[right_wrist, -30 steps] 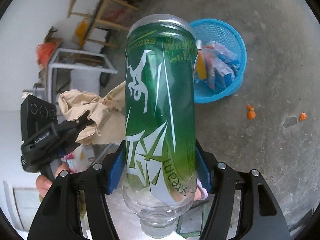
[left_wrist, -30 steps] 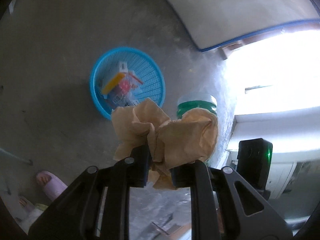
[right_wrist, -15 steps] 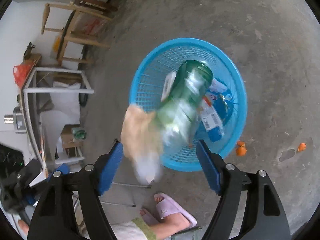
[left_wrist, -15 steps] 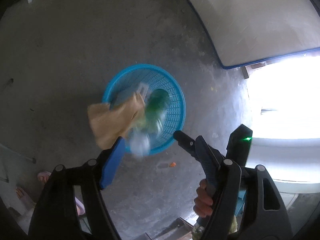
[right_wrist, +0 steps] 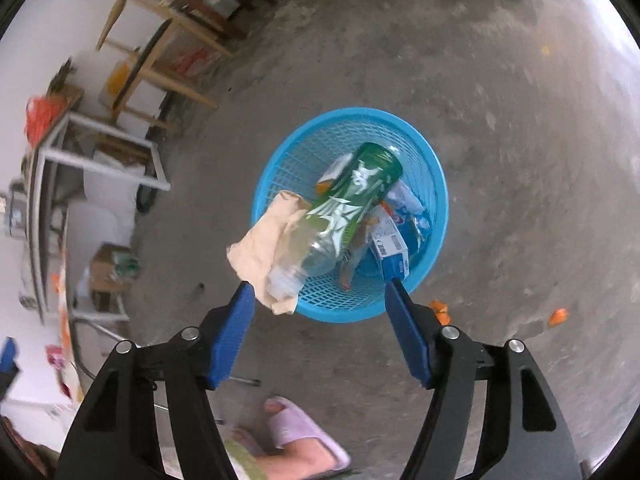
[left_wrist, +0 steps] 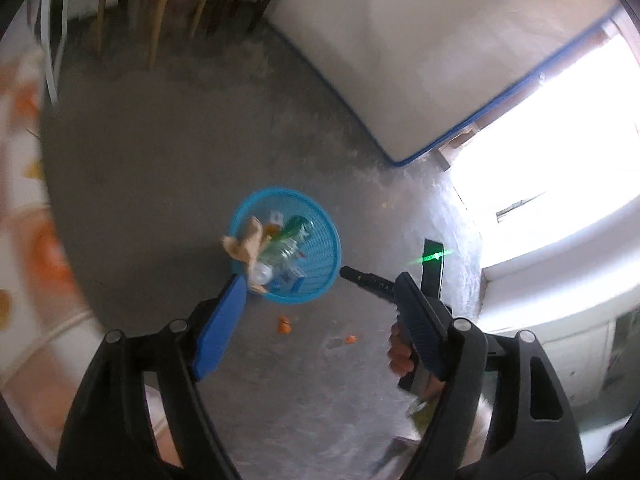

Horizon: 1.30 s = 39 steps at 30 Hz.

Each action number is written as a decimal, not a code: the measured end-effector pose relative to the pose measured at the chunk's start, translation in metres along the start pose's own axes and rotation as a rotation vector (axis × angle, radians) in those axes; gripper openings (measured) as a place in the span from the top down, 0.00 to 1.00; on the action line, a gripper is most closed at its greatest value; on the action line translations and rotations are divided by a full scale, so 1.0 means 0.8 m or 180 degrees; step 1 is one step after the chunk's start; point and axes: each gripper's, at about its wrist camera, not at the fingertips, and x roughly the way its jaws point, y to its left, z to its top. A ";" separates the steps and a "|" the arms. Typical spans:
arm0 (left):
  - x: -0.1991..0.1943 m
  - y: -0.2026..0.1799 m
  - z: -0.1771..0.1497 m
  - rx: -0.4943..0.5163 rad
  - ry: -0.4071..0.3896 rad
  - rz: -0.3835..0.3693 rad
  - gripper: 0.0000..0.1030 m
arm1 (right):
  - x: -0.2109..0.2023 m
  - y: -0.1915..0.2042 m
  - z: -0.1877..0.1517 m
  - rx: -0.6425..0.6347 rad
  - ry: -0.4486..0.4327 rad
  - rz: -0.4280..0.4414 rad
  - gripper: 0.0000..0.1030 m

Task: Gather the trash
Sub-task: 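Withdraw both open tools from the wastebasket toward the table, then grasp the red snack bag with the left tool and lift it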

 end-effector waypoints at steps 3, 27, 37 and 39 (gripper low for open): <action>-0.068 0.015 -0.030 0.0123 -0.0207 0.0018 0.26 | -0.002 0.035 -0.004 -0.0291 -0.0032 -0.0099 0.39; -0.388 0.239 -0.357 -0.0664 -0.1752 0.1216 0.19 | -0.143 0.401 -0.156 -0.1847 0.0048 0.1020 0.28; -0.446 0.322 -0.441 -0.1287 -0.2109 0.1453 0.18 | -0.063 0.668 -0.305 -0.2850 0.0867 0.1613 0.27; -0.453 0.342 -0.452 -0.1453 -0.2156 0.1491 0.18 | -0.031 0.717 -0.332 -0.3008 0.1058 0.1589 0.27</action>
